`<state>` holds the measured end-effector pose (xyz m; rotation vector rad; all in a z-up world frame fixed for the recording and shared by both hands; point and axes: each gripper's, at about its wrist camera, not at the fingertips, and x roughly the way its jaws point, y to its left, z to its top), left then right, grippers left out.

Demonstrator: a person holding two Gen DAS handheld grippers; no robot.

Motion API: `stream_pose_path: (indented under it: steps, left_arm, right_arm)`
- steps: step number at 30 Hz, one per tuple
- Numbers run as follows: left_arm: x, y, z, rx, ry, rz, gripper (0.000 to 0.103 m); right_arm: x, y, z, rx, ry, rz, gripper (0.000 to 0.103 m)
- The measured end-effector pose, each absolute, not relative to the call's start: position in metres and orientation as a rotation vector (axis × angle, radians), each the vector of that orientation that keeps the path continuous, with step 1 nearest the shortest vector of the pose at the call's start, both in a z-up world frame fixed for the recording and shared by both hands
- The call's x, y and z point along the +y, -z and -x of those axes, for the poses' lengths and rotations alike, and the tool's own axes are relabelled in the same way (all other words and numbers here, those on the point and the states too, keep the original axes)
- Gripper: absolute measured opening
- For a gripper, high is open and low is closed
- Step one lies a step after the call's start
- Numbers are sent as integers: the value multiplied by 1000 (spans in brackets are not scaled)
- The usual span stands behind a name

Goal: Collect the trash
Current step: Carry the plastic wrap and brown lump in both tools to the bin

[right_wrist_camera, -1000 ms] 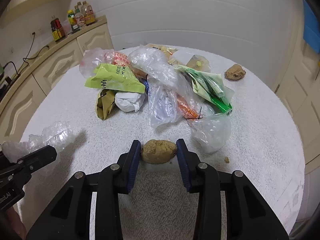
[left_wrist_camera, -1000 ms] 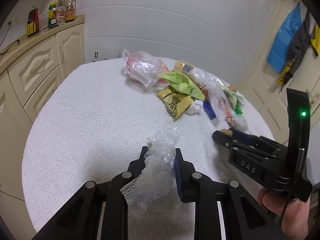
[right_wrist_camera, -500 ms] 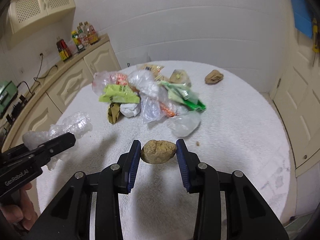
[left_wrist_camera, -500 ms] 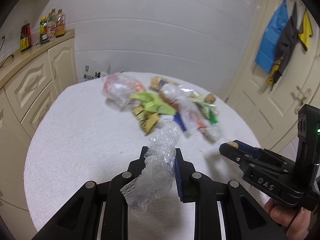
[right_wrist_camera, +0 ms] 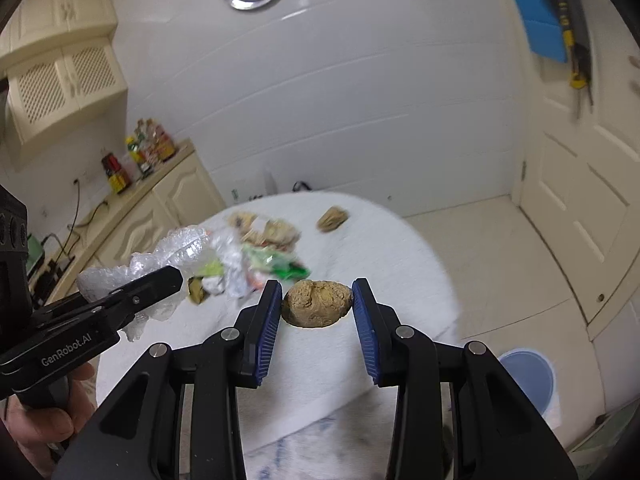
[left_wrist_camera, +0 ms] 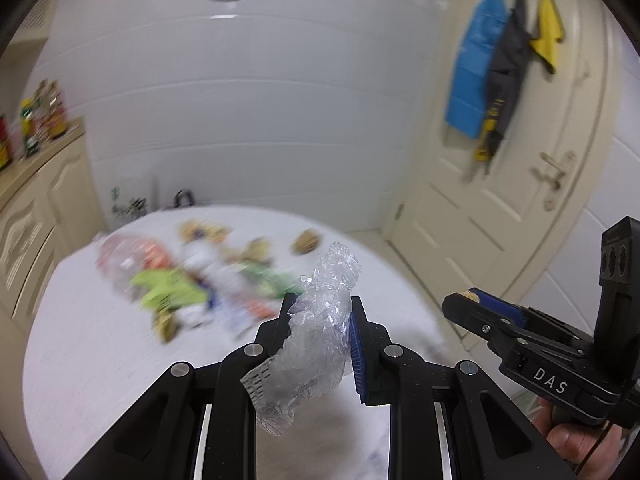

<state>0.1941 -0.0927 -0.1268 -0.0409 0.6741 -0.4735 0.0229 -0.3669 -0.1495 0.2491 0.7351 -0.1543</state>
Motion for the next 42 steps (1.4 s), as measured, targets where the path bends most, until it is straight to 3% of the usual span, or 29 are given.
stream_pose_path:
  steps: [10, 19, 42]
  left_arm:
    - [-193, 104, -198, 636, 666, -15, 20]
    - [-284, 124, -230, 673, 798, -58, 20]
    - [-501, 253, -344, 1048, 938, -186, 20]
  right_arm:
    - [-468, 106, 43, 636, 383, -283, 37]
    - [-536, 94, 94, 596, 558, -327, 37]
    - [-683, 235, 127, 783, 728, -655, 37]
